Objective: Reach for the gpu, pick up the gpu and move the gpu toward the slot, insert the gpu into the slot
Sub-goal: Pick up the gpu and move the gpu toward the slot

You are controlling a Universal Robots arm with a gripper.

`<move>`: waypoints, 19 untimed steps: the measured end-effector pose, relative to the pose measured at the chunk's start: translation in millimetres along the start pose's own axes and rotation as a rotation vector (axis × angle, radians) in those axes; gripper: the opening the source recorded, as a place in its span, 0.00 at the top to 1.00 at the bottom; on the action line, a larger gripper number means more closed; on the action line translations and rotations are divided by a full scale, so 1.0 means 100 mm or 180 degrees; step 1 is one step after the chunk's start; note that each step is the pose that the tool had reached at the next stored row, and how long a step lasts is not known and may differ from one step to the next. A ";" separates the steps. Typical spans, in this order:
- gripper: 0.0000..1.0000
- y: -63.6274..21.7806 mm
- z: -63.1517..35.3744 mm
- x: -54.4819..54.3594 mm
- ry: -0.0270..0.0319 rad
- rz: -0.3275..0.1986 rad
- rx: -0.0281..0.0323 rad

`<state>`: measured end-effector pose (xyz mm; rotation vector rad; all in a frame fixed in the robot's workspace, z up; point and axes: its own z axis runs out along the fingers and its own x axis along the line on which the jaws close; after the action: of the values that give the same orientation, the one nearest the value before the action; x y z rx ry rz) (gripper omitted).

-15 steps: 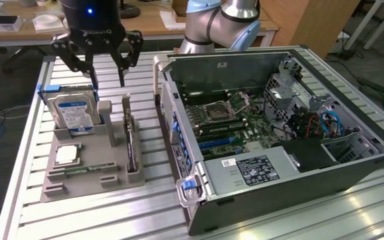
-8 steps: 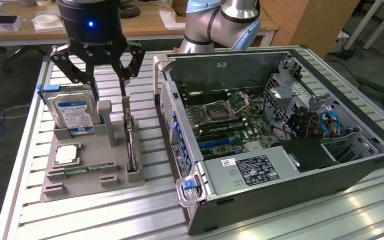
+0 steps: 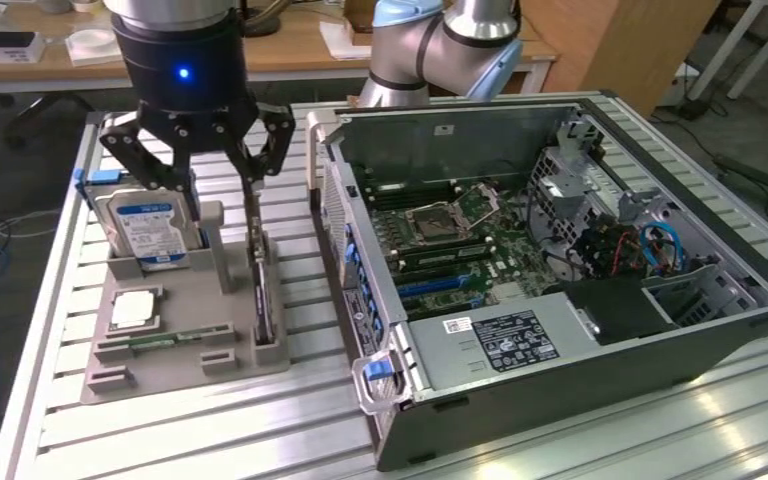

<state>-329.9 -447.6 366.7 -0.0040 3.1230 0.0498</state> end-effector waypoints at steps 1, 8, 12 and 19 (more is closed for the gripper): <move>0.47 -0.002 0.017 -0.01 0.0000 0.0000 0.0000; 0.47 -0.008 0.163 -0.05 -0.0007 0.0009 0.0004; 0.47 -0.013 0.236 -0.06 -0.0009 0.0032 0.0004; 0.47 -0.018 0.363 -0.06 -0.0012 0.0040 0.0005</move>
<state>-323.2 -448.2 330.5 0.0158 3.1195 0.0475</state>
